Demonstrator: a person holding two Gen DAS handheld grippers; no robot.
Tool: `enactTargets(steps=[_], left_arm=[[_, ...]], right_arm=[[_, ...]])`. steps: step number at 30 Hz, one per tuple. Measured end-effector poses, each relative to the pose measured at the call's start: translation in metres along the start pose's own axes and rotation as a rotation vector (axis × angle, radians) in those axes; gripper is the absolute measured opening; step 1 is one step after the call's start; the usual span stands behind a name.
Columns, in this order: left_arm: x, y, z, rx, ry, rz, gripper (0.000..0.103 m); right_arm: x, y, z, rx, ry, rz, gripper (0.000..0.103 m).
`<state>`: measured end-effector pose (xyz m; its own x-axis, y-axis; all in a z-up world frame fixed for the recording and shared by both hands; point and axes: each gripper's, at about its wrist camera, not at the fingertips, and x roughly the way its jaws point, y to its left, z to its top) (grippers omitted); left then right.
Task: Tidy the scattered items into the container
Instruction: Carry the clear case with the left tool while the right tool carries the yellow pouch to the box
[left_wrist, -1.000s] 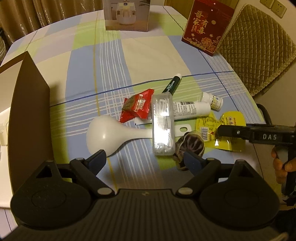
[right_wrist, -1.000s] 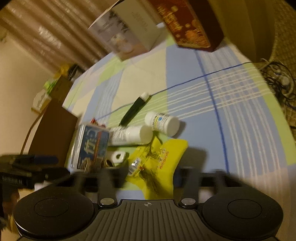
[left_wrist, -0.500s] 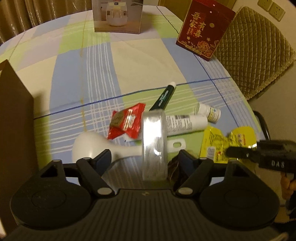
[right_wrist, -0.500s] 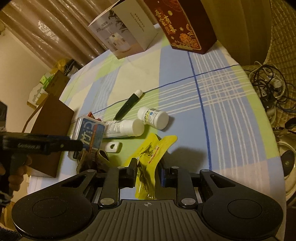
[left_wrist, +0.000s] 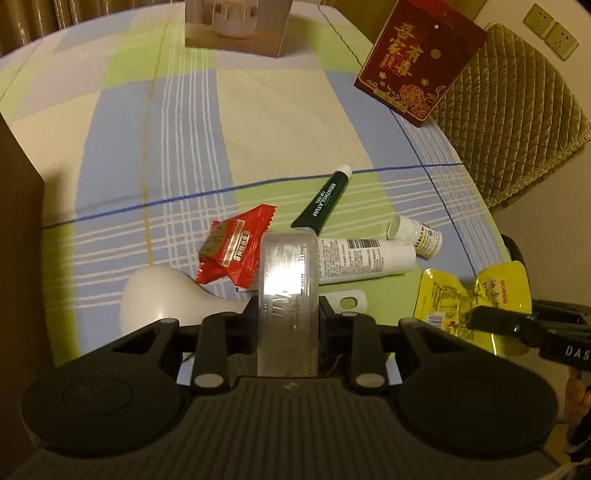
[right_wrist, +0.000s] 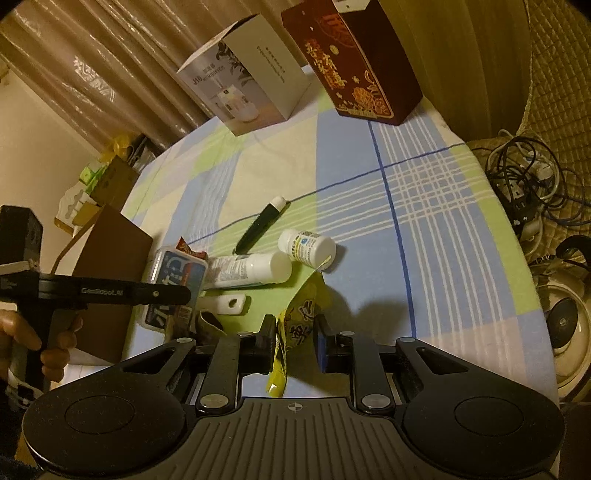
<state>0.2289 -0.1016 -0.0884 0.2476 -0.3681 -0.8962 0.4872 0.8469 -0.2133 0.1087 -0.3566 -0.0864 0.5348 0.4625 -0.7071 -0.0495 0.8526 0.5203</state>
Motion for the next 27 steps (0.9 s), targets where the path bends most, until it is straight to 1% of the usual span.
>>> enactTargets(steps=[5,14,21,27], left_arm=[[-0.024,0.003,-0.005,0.001,-0.048,0.005,0.025],[-0.068,0.014,-0.023,-0.034,-0.121,0.012,0.025],[-0.098,0.022,-0.036,-0.053,-0.175,0.020,0.025],[-0.127,0.038,-0.050,-0.077,-0.220,0.037,0.025]], right_arm=[[-0.007,0.006,0.001,0.001,-0.017,0.014,0.023],[-0.026,0.026,0.007,-0.028,-0.065,0.054,0.023],[-0.039,0.051,0.010,-0.058,-0.091,0.116,0.023],[-0.043,0.078,0.007,-0.093,-0.097,0.157,0.023]])
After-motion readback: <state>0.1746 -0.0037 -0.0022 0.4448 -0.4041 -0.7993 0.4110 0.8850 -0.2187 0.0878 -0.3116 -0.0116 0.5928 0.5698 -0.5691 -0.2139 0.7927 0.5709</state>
